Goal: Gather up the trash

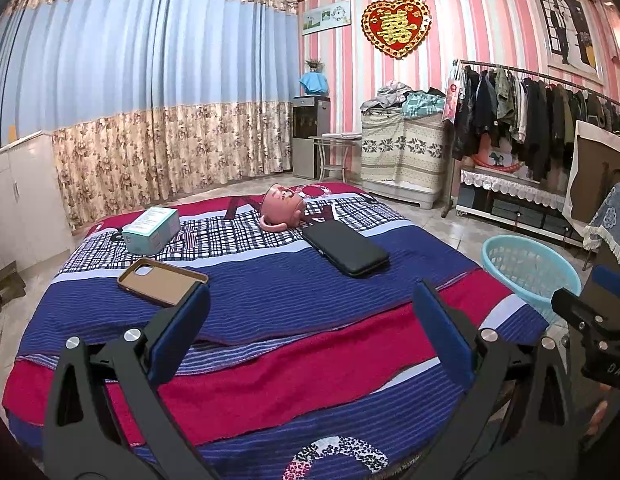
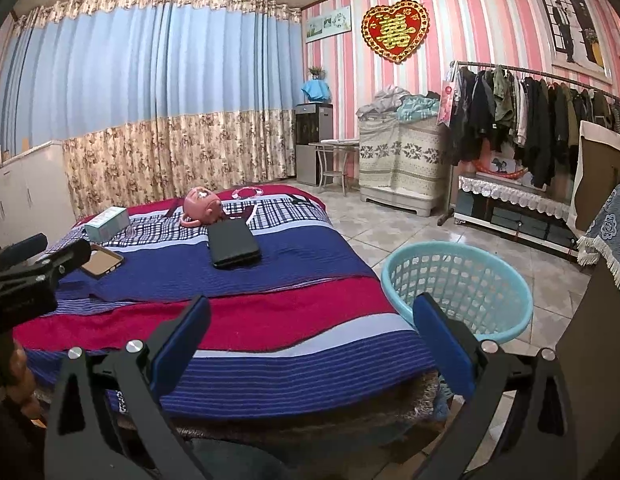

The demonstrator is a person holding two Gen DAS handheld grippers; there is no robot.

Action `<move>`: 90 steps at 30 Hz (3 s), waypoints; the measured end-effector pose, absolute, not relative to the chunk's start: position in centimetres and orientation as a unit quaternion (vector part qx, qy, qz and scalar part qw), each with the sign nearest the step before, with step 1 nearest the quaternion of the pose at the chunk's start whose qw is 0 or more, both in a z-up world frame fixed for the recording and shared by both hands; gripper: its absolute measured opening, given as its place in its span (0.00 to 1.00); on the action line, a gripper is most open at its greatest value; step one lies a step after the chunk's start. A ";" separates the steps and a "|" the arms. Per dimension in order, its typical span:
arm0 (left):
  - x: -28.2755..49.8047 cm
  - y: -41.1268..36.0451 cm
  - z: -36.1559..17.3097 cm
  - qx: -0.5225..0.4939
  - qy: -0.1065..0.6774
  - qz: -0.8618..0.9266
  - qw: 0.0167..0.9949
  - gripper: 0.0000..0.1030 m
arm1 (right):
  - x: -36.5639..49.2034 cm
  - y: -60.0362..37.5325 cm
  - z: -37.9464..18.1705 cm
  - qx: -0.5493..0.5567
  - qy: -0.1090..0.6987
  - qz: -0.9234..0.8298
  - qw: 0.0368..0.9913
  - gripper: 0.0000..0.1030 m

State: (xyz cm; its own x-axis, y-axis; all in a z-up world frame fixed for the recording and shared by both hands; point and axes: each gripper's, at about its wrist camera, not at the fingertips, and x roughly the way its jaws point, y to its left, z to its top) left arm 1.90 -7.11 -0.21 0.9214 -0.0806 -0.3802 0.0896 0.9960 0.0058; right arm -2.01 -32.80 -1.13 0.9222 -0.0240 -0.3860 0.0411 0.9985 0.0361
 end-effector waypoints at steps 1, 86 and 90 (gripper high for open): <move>1.9 -7.1 -0.2 0.011 0.195 -0.044 0.980 0.95 | -2.0 -32.8 -1.2 0.023 0.195 -0.017 0.980 0.96; 1.5 -8.2 -0.6 0.026 0.177 -0.053 0.982 0.95 | -1.7 -32.8 -1.8 0.019 0.187 -0.012 0.982 0.96; 1.4 -8.1 -0.6 0.026 0.176 -0.053 0.983 0.95 | -1.7 -32.8 -1.9 0.018 0.187 -0.012 0.982 0.96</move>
